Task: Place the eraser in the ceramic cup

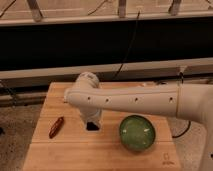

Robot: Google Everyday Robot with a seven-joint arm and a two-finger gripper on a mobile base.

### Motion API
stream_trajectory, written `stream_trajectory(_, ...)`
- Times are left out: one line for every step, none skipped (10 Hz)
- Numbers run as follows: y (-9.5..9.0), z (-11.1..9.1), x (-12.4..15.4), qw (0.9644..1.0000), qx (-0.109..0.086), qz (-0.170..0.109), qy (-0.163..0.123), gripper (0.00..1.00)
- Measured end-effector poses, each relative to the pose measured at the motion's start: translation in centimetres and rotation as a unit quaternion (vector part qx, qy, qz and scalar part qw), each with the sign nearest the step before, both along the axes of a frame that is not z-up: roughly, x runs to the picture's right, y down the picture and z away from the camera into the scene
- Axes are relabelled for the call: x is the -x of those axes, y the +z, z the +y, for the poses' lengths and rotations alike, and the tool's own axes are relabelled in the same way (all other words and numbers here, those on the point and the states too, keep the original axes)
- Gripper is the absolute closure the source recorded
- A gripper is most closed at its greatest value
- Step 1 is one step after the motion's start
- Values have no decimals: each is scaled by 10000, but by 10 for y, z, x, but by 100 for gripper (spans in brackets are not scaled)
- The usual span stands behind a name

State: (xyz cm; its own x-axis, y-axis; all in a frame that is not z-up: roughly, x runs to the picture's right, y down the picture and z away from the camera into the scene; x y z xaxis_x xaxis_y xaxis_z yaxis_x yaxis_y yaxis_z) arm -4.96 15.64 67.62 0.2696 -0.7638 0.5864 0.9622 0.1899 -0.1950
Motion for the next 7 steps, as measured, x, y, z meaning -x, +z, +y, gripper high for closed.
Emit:
stream_trajectory(3,-6,-5,10000,-10,26,40,95)
stream_trajectory(4,-8,-9,10000,-17,-5,4,95)
stream_trajectory(2,-11,-11,10000,-42,-57,-46,95)
stream_trajectory(1,-16,-16,10000,-58,-72,-33,95)
stream_trajectory(3,-19,-18,10000,-40,-57,25,95)
stream_trajectory(4,-23,-18,10000,-14,-81,53,95)
stream_trajectory(6,-28,-21,9999,-10,-89,65,95)
